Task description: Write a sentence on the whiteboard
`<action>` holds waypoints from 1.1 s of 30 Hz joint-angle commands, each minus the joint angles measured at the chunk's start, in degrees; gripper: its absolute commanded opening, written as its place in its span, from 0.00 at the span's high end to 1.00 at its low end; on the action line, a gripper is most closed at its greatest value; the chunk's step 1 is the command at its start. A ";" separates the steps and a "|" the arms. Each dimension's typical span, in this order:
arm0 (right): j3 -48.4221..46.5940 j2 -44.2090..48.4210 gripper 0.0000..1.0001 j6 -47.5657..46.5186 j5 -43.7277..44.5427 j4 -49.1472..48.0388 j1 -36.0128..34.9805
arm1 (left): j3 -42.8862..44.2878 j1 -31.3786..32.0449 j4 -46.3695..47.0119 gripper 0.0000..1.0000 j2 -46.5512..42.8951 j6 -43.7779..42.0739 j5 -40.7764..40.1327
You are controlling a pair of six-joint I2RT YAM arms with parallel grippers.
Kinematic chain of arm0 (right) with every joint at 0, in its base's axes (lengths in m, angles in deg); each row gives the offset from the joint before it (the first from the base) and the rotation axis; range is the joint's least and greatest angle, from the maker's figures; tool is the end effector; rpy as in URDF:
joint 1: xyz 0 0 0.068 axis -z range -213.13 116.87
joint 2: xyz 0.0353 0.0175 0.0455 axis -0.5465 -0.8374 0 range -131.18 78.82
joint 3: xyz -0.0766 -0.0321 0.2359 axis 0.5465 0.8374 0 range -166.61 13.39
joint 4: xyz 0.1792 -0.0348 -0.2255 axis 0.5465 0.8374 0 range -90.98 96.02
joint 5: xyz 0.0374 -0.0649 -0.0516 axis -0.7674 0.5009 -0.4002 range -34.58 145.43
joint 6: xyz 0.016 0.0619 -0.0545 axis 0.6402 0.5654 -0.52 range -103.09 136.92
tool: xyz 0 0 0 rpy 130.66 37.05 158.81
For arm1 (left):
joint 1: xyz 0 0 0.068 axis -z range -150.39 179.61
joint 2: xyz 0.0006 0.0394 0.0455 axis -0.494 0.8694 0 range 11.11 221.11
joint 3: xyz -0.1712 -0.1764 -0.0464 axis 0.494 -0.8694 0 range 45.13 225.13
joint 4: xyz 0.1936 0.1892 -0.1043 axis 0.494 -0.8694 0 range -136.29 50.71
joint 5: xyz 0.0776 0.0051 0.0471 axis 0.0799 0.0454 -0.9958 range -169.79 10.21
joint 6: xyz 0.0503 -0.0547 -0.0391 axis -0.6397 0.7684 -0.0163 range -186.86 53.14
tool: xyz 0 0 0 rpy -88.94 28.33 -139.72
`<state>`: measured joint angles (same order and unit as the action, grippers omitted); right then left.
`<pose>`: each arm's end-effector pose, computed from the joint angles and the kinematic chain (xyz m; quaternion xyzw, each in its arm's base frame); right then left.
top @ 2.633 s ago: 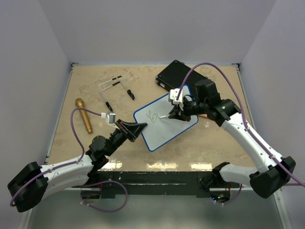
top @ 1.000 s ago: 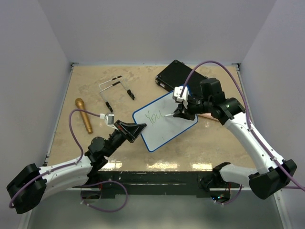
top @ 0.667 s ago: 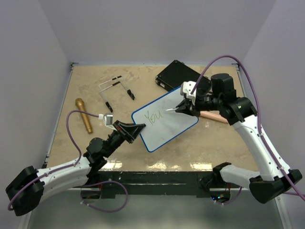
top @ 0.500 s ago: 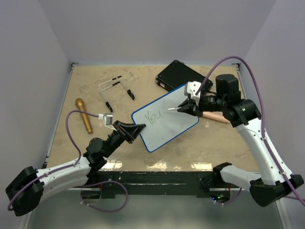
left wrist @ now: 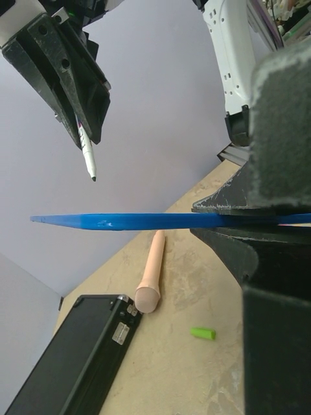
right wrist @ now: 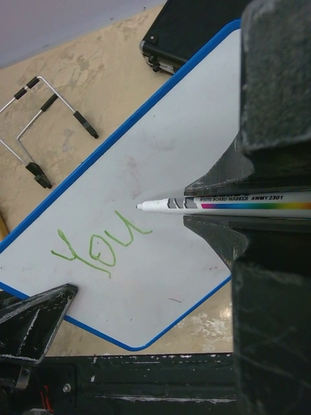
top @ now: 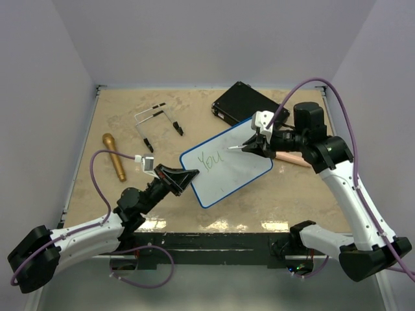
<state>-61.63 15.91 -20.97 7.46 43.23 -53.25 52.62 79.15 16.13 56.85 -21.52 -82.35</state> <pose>0.2362 0.1448 0.3785 -0.5597 0.6038 0.2831 0.4919 0.1625 -0.1853 0.2059 0.0038 0.5937 -0.5836 0.5539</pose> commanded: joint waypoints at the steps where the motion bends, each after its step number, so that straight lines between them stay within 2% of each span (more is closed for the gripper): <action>1: 1.11 1.65 1.00 0.89 -0.64 -3.25 0.26 | 0.07 0.03 12.69 1.00 -0.04 1.33 0.63; 14: 2.78 -0.63 1.00 3.52 2.08 -7.73 -0.18 | 1.65 0.03 16.30 1.00 4.80 2.12 1.25; 33: 4.62 -2.56 1.00 6.77 6.65 -11.60 -3.61 | 1.30 0.03 16.83 1.00 4.54 2.56 1.34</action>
<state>-57.19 13.51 -15.97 12.53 34.62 -56.66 51.98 79.15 21.11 62.55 -20.38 -81.22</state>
